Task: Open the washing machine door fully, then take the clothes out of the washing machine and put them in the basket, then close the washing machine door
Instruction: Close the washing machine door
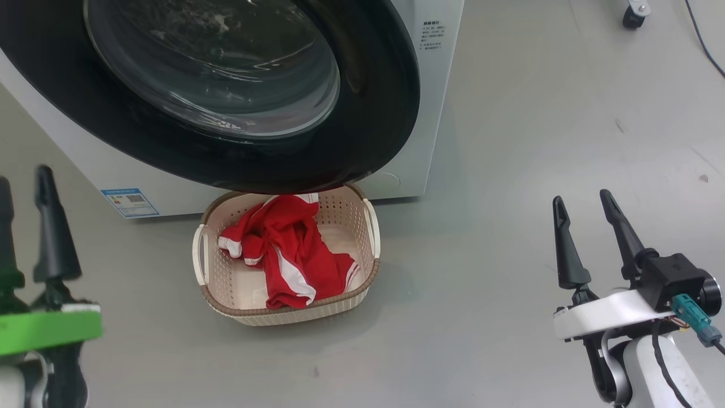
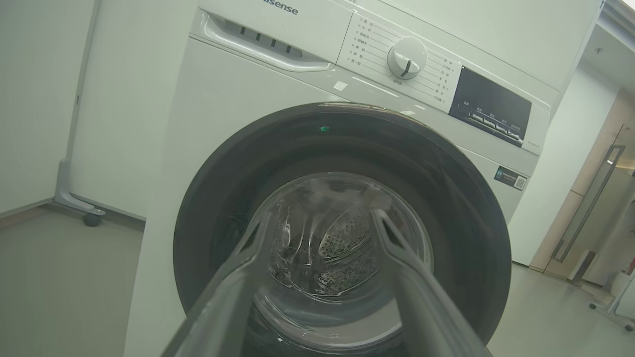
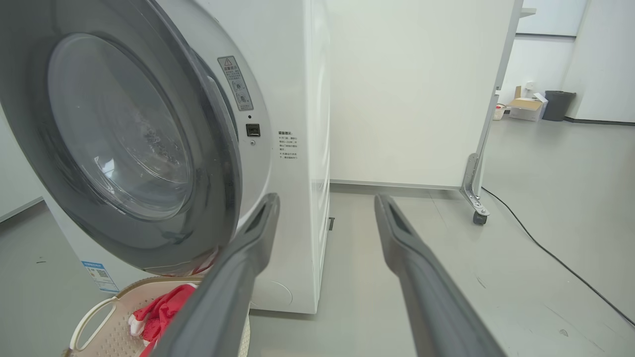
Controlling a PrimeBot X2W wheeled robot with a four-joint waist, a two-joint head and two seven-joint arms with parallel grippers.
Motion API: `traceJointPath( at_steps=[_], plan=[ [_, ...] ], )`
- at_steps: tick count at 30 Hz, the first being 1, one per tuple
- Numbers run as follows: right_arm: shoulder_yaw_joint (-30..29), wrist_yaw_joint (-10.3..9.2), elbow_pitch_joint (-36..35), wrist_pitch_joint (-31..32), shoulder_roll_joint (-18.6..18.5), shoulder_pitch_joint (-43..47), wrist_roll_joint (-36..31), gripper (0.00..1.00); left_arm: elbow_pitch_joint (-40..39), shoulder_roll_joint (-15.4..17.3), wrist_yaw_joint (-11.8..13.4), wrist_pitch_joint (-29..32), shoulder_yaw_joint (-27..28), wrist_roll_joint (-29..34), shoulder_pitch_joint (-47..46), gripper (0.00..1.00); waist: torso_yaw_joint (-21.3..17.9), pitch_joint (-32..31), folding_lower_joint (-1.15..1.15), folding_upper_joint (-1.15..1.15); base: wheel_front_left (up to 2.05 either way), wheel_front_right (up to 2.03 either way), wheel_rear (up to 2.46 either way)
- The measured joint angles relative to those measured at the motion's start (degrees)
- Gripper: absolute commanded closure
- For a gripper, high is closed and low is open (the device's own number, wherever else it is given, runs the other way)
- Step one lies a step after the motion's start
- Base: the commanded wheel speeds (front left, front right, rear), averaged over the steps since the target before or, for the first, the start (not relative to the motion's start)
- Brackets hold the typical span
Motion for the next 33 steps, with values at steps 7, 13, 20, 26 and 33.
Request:
traceJointPath(
  at_steps=[7,13,20,26,33],
  plan=[
    [0.88,0.01,0.2,-0.18,0.07,1.65,-0.4,0.0,1.98,2.46,2.24,-1.74,-3.98,15.29,5.83,0.0,0.17,-2.05,0.0,0.0,0.0,0.0,0.0],
    [1.76,0.0,0.56,-0.18,0.24,3.54,-0.56,0.0,4.43,2.91,7.28,-1.3,-8.03,23.82,10.38,0.0,-0.37,-3.54,0.0,0.0,0.0,0.0,0.0],
    [1.93,-0.48,0.65,-0.18,0.56,5.16,-0.57,0.0,5.8,1.49,11.29,-1.23,-10.69,27.07,12.54,0.0,-0.77,-4.27,0.0,0.0,0.0,0.0,0.0],
    [1.97,-0.52,0.66,-0.18,0.65,5.67,-0.57,0.0,6.89,-0.77,12.27,-1.23,-11.71,27.48,13.21,0.0,-0.87,-4.63,0.0,0.0,0.0,0.0,0.0],
    [2.0,-1.02,0.59,-0.18,0.74,6.21,-0.59,0.0,7.25,-2.58,12.69,-1.23,-11.98,28.0,13.54,0.0,-0.74,-4.96,0.0,0.0,0.0,0.0,0.0]
  ],
)
